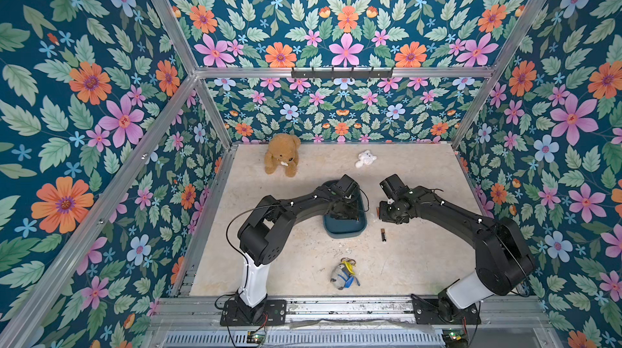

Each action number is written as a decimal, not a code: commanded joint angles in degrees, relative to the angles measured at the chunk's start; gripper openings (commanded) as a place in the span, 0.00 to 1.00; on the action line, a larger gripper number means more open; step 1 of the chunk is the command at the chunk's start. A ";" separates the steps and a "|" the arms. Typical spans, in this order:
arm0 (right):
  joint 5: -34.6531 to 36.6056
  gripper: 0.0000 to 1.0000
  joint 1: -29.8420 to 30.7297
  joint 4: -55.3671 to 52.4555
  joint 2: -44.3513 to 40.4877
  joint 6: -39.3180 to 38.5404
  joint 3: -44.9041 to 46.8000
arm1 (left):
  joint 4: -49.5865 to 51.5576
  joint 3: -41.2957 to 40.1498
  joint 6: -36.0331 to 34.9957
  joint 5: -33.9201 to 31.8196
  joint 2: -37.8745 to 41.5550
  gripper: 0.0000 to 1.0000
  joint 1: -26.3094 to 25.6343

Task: Take the batteries out of the storage box
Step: Pick up the battery from the storage box.

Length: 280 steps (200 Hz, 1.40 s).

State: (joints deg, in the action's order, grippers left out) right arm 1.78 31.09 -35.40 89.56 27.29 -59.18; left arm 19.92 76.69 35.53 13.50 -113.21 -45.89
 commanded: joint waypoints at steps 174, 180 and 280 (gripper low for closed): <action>0.50 0.29 -1.29 -0.81 -2.46 -0.57 1.91 | 13.17 9.57 -2.66 -13.11 -7.46 0.40 -3.40; 0.50 0.29 -1.30 -0.81 -2.46 -0.54 1.87 | 13.45 9.73 -2.70 -13.28 -7.55 0.39 -3.42; 0.33 0.29 -1.51 -0.66 -2.16 -0.75 1.87 | 18.81 11.73 -3.40 -17.46 -8.28 0.30 -3.51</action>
State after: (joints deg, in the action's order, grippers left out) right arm 1.76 29.58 -35.83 87.50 27.09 -57.10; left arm 32.93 88.33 32.82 -1.72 -121.25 -49.50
